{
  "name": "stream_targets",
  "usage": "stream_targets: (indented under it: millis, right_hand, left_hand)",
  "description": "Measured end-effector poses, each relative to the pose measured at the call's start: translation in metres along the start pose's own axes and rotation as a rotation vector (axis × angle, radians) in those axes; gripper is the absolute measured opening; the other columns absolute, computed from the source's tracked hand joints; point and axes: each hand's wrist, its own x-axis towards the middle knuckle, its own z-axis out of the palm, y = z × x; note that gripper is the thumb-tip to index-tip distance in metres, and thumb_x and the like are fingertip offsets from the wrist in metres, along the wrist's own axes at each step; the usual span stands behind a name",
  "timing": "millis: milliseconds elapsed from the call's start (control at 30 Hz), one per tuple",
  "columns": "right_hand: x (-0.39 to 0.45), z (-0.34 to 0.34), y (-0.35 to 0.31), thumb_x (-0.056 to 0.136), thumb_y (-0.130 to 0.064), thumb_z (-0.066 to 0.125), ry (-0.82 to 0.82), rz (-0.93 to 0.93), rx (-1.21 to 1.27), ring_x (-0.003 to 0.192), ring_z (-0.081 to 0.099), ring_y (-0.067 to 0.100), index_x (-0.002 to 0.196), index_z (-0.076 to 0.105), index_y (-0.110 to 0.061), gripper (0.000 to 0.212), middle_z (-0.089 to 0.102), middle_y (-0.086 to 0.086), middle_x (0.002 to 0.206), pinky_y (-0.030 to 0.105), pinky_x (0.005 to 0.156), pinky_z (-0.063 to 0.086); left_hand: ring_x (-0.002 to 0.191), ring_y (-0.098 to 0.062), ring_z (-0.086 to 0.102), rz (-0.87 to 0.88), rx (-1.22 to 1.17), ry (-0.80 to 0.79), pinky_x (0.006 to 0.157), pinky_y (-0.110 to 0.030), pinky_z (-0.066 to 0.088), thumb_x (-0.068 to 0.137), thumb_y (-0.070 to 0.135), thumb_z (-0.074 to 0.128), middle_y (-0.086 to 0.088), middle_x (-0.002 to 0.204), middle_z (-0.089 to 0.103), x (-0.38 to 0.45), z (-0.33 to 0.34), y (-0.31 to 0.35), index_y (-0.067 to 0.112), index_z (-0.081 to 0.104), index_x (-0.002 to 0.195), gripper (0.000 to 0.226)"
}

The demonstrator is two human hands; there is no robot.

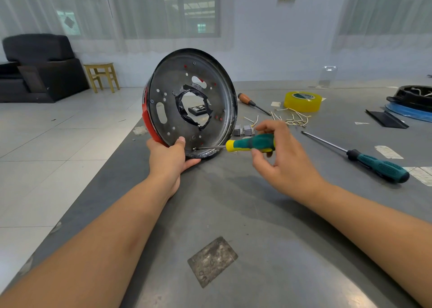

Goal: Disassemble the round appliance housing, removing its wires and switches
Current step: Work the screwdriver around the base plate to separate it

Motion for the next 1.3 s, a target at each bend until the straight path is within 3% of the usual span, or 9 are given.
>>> stream_targets:
  millis: [67,200,367,567,700,867,967,1067,1300]
  right_hand:
    - [-0.001,0.0,0.001,0.088,-0.018,0.065,-0.015,0.016,0.034,0.099,0.055,-0.001,0.123,0.039,-0.035,0.047,0.053,-0.005,0.113,0.016,0.085,0.047]
    - [0.001,-0.003,0.004,0.097,-0.063,0.035,-0.031,0.096,-0.149,0.064,0.059,0.009,0.128,0.037,-0.036,0.041,0.063,-0.006,0.077,0.035,0.058,0.05]
    - [0.0,-0.002,0.002,0.088,-0.022,0.065,-0.022,0.06,0.049,0.095,0.059,0.005,0.121,0.043,-0.036,0.043,0.056,-0.01,0.106,0.018,0.08,0.051]
    - [0.001,-0.002,0.004,0.098,-0.056,0.044,-0.026,0.168,0.006,0.066,0.066,0.008,0.118,0.046,-0.046,0.022,0.069,-0.007,0.076,0.031,0.067,0.056]
    - [-0.001,-0.002,0.003,0.086,-0.011,0.069,-0.016,0.099,0.043,0.091,0.059,0.001,0.116,0.053,-0.032,0.04,0.063,-0.007,0.106,0.007,0.075,0.043]
    - [0.0,-0.005,0.005,0.098,-0.06,0.046,-0.075,0.257,0.048,0.063,0.068,0.005,0.116,0.05,-0.038,0.029,0.07,-0.01,0.078,0.014,0.063,0.047]
    - [0.0,-0.004,0.007,0.099,-0.04,0.058,-0.049,0.238,0.048,0.07,0.066,0.001,0.11,0.057,-0.033,0.013,0.068,-0.014,0.084,0.011,0.065,0.047]
    - [0.0,-0.005,0.01,0.088,-0.011,0.071,-0.062,0.255,0.098,0.092,0.057,-0.004,0.109,0.06,-0.032,0.031,0.062,-0.018,0.107,0.005,0.073,0.042]
    - [-0.001,-0.005,0.02,0.088,-0.038,0.078,-0.121,0.36,0.089,0.088,0.058,-0.01,0.105,0.067,-0.042,0.02,0.065,-0.026,0.094,0.001,0.068,0.039]
  left_hand:
    - [0.113,-0.026,0.062,0.0,0.002,-0.001,0.062,-0.039,0.065,0.103,0.01,0.064,0.006,0.124,0.051,-0.001,0.0,0.0,0.02,0.039,0.122,0.033]
    - [0.114,-0.027,0.062,0.0,0.001,0.001,0.062,-0.039,0.065,0.103,0.01,0.064,0.006,0.124,0.052,0.0,0.0,0.0,0.021,0.04,0.12,0.032]
    - [0.11,-0.024,0.062,0.002,0.0,0.002,0.064,-0.041,0.066,0.102,0.009,0.064,0.008,0.121,0.051,0.001,0.0,0.0,0.023,0.04,0.117,0.032]
    - [0.107,-0.02,0.062,0.003,-0.01,0.0,0.062,-0.039,0.065,0.102,0.009,0.064,0.009,0.12,0.052,0.001,0.0,-0.001,0.026,0.04,0.111,0.031]
    - [0.112,-0.025,0.062,-0.009,-0.017,0.007,0.063,-0.041,0.066,0.103,0.009,0.064,0.004,0.127,0.053,0.001,-0.001,0.0,0.023,0.041,0.118,0.031]
    - [0.112,-0.023,0.063,0.003,-0.014,0.005,0.062,-0.039,0.065,0.102,0.01,0.065,0.007,0.123,0.053,0.0,0.0,0.0,0.026,0.041,0.109,0.029]
    - [0.113,-0.026,0.063,-0.008,-0.013,0.012,0.063,-0.04,0.066,0.102,0.01,0.065,0.004,0.126,0.053,0.0,0.0,0.0,0.022,0.04,0.118,0.032]
    - [0.114,-0.027,0.064,-0.013,-0.012,0.015,0.064,-0.04,0.066,0.102,0.01,0.065,0.002,0.13,0.052,-0.001,0.0,0.001,0.021,0.04,0.119,0.032]
    - [0.113,-0.026,0.063,-0.002,-0.01,0.011,0.065,-0.041,0.066,0.103,0.009,0.064,0.002,0.131,0.052,-0.004,0.0,0.002,0.022,0.04,0.116,0.031]
